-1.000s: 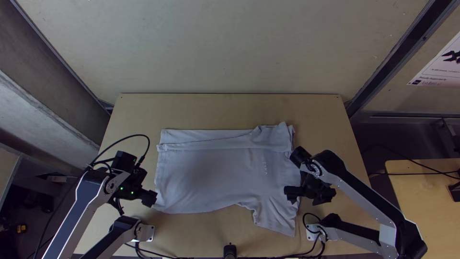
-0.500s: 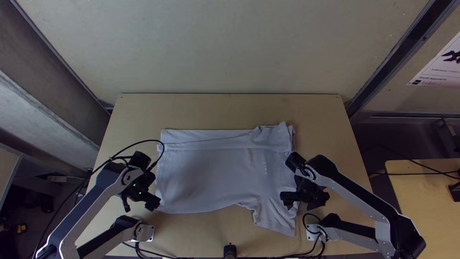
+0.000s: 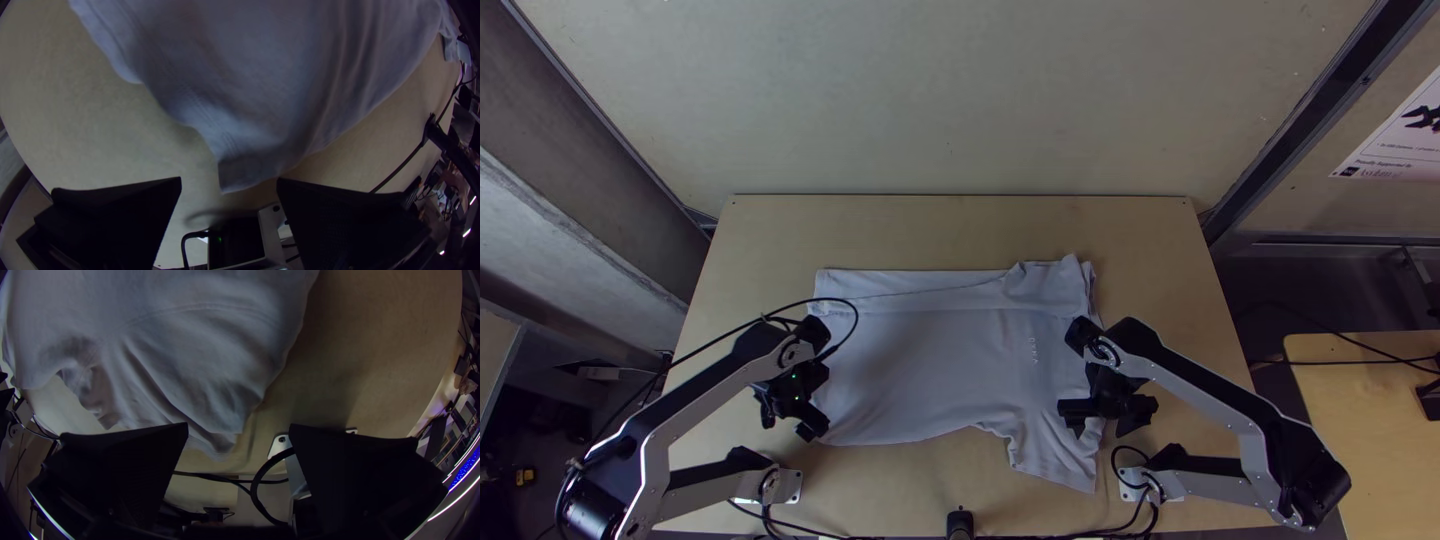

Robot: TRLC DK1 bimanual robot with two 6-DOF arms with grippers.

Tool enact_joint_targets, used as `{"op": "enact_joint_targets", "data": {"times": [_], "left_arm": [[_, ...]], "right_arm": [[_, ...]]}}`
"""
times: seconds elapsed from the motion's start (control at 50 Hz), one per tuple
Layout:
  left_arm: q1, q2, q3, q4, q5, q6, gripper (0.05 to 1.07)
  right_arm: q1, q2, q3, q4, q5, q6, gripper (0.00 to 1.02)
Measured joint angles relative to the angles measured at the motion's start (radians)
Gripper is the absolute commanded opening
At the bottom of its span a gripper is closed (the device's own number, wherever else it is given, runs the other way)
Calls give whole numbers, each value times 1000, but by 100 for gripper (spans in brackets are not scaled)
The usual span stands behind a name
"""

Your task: Fold the t-shirt

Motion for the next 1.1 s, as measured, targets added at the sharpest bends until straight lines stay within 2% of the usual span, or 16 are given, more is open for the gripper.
{"op": "enact_joint_targets", "data": {"times": [0.18, 0.34, 0.46, 0.72, 0.78, 0.92, 1.02, 1.06, 1.1], "left_arm": [[-37, 97, 0, 22, -9, -4, 93], [-76, 136, 0, 42, -14, -19, 52], [-95, 143, -1, 72, -10, -25, 7], [-99, 142, 0, 83, 54, -18, 8], [-99, 140, 5, 83, 58, -18, 8], [-91, 121, 37, 86, 58, -19, 8], [-82, 112, 62, 82, 58, -19, 8], [-78, 108, 66, 82, 58, -18, 8], [-75, 103, 67, 80, 60, -19, 8]], "right_arm": [[0, 19, 0, 3, 0, -14, 92], [0, 27, -5, 18, -3, -17, 92], [-3, 34, -29, 39, -14, -17, 92], [-3, 87, -39, 57, -20, -17, 92], [-3, 101, -39, 60, -24, -17, 86], [-3, 120, -39, 82, -27, -17, 86], [-5, 148, -43, 96, -71, -21, 85], [-6, 156, -48, 105, -79, -21, 79], [-8, 165, -53, 111, -82, -24, 67]]}}
